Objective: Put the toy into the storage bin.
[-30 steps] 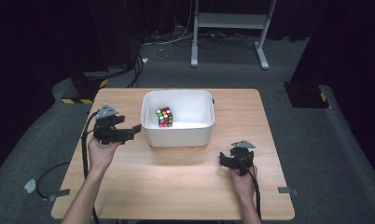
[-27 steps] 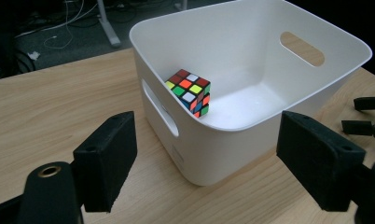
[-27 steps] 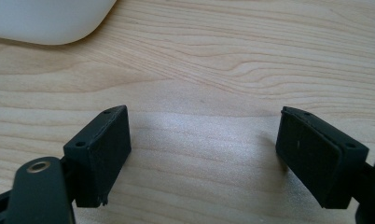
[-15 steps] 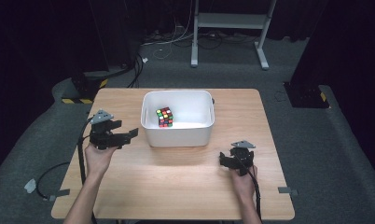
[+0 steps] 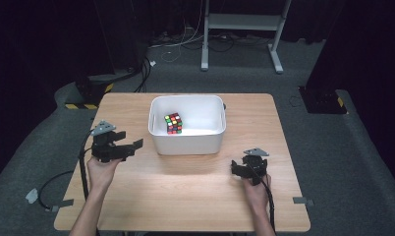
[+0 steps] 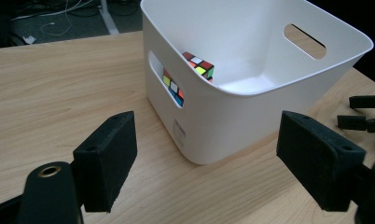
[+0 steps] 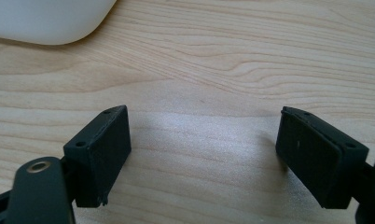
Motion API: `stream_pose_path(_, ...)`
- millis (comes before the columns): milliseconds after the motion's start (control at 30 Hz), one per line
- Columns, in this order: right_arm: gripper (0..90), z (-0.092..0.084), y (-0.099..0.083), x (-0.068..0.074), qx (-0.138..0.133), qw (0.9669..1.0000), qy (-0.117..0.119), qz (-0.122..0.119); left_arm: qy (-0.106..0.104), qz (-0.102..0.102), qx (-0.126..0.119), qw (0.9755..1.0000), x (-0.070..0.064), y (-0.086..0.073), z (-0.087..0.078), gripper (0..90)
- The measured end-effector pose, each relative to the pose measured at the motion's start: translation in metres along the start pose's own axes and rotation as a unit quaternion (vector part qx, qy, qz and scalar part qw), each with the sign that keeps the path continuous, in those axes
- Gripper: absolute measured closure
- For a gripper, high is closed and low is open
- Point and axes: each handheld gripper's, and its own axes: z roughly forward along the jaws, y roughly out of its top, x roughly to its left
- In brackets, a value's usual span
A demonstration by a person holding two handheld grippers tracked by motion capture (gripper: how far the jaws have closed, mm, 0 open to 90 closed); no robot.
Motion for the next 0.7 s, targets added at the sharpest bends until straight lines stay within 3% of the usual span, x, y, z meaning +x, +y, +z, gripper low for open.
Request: stream_pose_path(700, 17.6, 0.000, 0.000, 0.000, 0.000, 1.0000, 0.000, 0.001, 0.010, -0.016, -0.004, 0.9998, 0.009, -0.019, -0.008, 20.2)
